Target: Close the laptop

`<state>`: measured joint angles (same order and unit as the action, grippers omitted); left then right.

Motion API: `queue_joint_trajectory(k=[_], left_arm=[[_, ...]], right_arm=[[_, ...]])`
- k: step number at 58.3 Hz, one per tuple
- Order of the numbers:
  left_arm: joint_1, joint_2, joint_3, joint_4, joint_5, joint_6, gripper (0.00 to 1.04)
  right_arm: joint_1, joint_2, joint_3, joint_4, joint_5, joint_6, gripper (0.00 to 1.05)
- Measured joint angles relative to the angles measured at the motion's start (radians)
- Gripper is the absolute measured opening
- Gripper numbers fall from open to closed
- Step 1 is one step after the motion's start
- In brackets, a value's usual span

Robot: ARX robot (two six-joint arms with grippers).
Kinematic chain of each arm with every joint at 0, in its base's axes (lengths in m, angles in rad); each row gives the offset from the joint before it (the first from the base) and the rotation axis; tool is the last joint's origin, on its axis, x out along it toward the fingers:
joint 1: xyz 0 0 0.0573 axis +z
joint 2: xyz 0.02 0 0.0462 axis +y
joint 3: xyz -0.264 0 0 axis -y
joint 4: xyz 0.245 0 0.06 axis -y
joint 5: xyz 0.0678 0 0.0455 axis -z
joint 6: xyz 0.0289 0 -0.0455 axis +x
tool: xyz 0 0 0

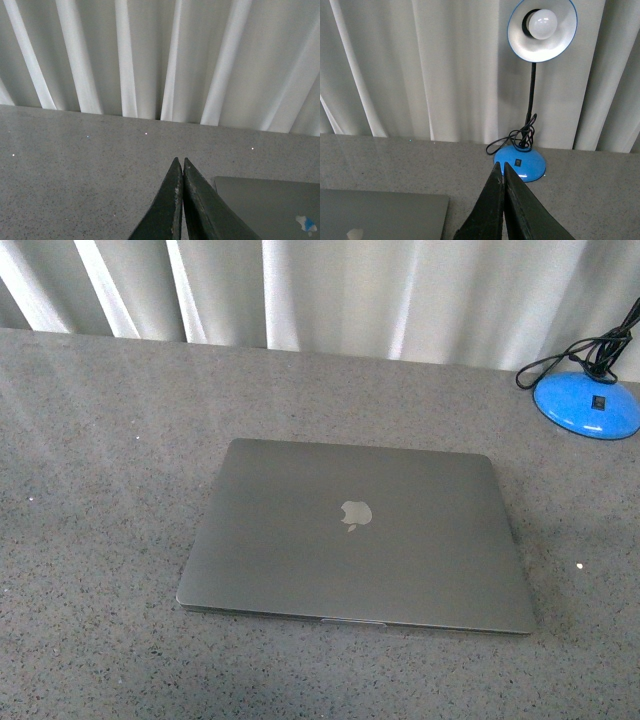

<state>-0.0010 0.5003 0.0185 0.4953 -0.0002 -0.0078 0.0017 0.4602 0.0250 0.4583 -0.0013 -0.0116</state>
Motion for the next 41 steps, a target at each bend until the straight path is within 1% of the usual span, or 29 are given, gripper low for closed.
queue_joint_trajectory(k=[13, 41], left_arm=[[0.0, -0.132, 0.0, -0.126, 0.0, 0.0, 0.04], [0.0, -0.306, 0.0, -0.298, 0.0, 0.0, 0.04]], right_arm=[[0.0, -0.121, 0.0, -0.116, 0.0, 0.001, 0.01], [0.0, -0.281, -0.001, -0.275, 0.0, 0.001, 0.01]])
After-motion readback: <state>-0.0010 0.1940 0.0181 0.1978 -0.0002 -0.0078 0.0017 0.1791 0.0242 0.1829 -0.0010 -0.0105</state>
